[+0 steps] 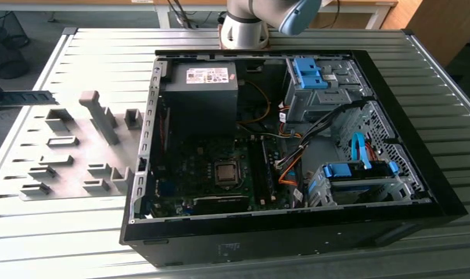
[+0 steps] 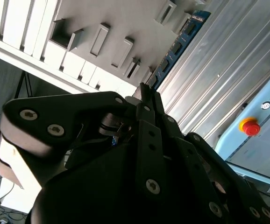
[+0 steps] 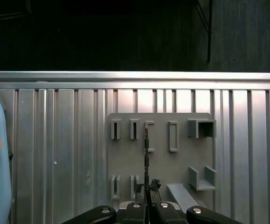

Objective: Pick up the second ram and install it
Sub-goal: 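Pick up the second ram and move it above second insertion slot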

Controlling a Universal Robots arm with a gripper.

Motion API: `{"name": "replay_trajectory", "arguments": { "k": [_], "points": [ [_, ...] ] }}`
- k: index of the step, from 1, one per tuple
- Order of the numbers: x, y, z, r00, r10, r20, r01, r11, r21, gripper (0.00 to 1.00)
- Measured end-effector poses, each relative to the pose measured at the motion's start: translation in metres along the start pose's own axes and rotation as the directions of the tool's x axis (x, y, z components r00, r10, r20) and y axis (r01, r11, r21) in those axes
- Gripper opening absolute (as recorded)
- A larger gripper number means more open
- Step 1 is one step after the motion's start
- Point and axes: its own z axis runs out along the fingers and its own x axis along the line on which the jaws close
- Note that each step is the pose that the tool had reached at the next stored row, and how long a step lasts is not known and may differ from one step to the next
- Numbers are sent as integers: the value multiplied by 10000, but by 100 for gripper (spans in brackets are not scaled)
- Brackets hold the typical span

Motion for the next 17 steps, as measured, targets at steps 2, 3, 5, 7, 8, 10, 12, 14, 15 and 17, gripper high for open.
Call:
{"name": "replay_trajectory", "arguments": {
  "k": [2,3,5,7,8,10,12,14,15,17],
  "points": [
    [-3,1,-38,10000,0,0,0,10000,-1,14],
    [-4,1,-60,10000,0,-1,0,10000,-2,14],
    [-8,2,-100,10000,0,-1,0,10000,0,14],
    [-11,3,-142,10000,0,0,0,10000,-1,14],
    [-12,4,-163,10000,0,0,0,10000,-1,14],
    [-15,5,-209,10000,0,-1,0,10000,-1,14],
    [-19,6,-251,10000,0,0,0,10000,0,14],
    [-22,7,-296,10000,0,-1,0,10000,-1,14],
    [-23,7,-318,10000,0,-1,0,10000,-2,14],
    [-26,8,-359,10000,0,-1,0,10000,-1,14]
  ]
}}
